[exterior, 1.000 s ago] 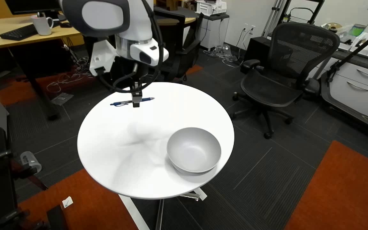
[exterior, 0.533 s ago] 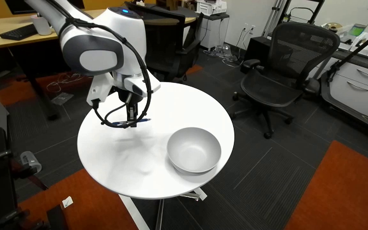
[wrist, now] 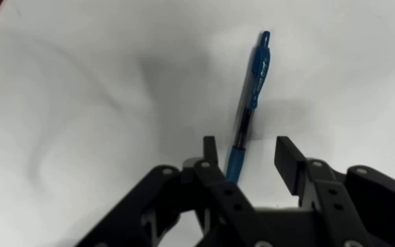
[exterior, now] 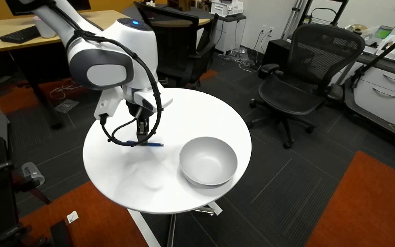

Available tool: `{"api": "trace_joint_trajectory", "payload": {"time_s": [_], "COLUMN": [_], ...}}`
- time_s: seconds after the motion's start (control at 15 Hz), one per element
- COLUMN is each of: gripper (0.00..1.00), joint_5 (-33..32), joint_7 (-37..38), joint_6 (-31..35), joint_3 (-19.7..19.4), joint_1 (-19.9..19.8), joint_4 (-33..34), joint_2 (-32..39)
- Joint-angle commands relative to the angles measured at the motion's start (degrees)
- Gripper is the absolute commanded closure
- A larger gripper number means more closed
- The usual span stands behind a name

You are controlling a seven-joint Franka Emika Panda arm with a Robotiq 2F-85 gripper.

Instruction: Pick the pen from the bowl and put it on the table

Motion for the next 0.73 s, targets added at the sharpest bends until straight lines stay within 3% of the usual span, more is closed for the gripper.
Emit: {"api": "trace_joint_trajectory", "payload": {"time_s": [0.0,0.13,0.2,0.67], "gripper": [0.18,0.03,0.0,0.0], "joint_5": [1.0,1.0,1.0,0.3], "joint_7": [1.2,1.1,1.1,-0.2], "joint_6": [1.6,1.8,2.1,0.7], "joint_3": [-0.7,-0.8,-0.8,-0.6], "joint_1": [0.6,0.6,0.6,0.4], "joint_4": [-0.6,-0.6,-0.7,0.1], "joint_2": [-0.5,-0.6,-0.6,0.1]}}
